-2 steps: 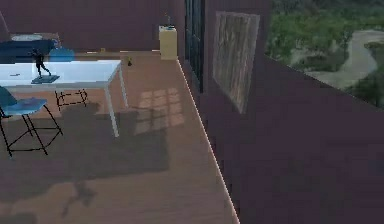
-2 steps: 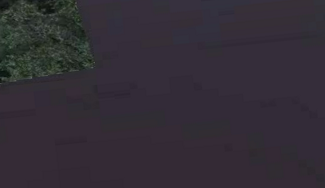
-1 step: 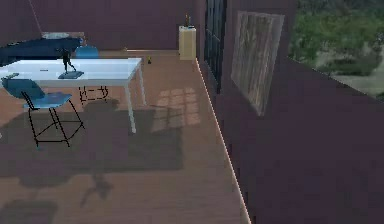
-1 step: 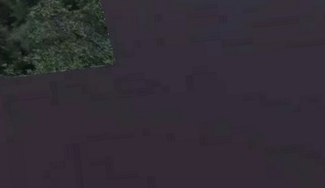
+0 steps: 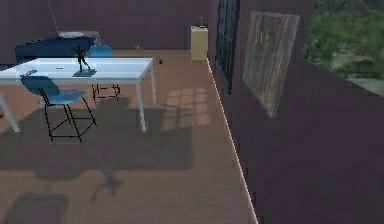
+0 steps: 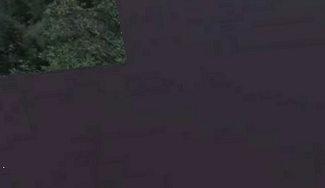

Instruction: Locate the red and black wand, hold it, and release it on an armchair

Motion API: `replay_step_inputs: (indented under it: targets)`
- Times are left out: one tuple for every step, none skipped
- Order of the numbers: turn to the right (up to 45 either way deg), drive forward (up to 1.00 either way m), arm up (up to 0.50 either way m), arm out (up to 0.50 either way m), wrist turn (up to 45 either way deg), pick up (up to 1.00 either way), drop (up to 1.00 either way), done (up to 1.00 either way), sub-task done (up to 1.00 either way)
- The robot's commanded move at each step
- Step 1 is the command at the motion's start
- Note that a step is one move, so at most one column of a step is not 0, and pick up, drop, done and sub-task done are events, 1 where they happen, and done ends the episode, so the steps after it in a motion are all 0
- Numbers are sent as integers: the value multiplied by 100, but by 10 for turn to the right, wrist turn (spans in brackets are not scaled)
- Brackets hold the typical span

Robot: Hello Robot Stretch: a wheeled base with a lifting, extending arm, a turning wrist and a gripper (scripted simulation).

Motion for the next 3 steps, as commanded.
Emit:
replay_step_inputs:
  targets:
    - [0,100,0,0,0,0,0,0,0]
    - [0,100,0,0,0,0,0,0,0]
    - [0,100,0,0,0,0,0,0,0]
